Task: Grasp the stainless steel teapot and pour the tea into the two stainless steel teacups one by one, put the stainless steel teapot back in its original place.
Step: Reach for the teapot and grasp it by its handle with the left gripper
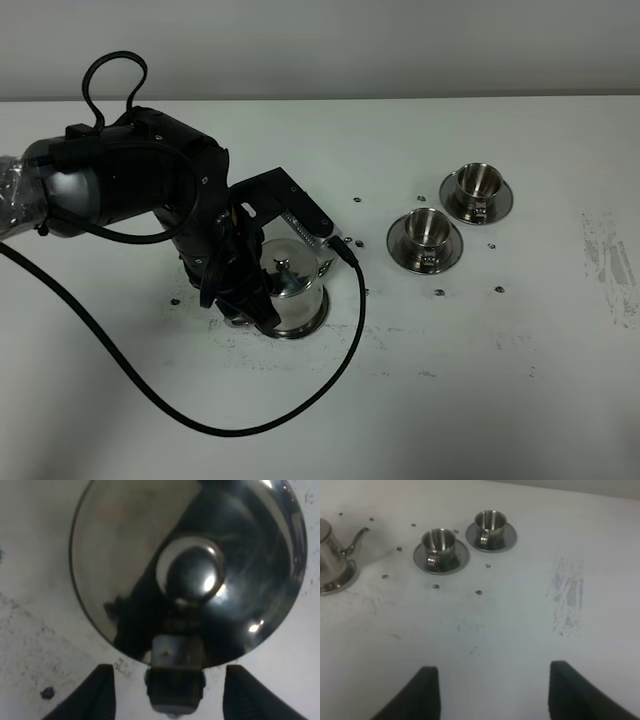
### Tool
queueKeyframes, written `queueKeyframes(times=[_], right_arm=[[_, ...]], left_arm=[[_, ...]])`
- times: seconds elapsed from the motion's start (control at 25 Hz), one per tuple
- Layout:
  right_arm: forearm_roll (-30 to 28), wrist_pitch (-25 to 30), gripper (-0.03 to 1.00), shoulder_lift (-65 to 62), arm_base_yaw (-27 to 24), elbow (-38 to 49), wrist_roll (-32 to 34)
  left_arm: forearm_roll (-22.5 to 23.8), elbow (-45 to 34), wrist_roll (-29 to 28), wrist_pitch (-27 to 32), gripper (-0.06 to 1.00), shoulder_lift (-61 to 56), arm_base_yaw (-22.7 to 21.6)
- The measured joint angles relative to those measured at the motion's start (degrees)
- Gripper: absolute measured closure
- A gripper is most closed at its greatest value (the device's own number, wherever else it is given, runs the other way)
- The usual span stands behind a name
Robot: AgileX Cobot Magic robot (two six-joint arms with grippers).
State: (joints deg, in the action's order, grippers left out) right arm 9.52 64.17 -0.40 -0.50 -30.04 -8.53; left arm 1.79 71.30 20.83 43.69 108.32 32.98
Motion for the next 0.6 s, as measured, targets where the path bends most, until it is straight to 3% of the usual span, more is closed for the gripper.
queueKeyframes(times=[0.4, 0.6], right_arm=[[0.0, 0.0, 0.50, 0.0, 0.0, 0.0, 0.0], [0.0, 0.0, 0.50, 0.0, 0.0, 0.0, 0.0]], left_arm=[[-0.2, 0.0, -0.2, -1.2, 0.49, 1.6, 0.0], [-0.9, 0.0, -0.2, -1.4, 0.59, 1.8, 0.0]])
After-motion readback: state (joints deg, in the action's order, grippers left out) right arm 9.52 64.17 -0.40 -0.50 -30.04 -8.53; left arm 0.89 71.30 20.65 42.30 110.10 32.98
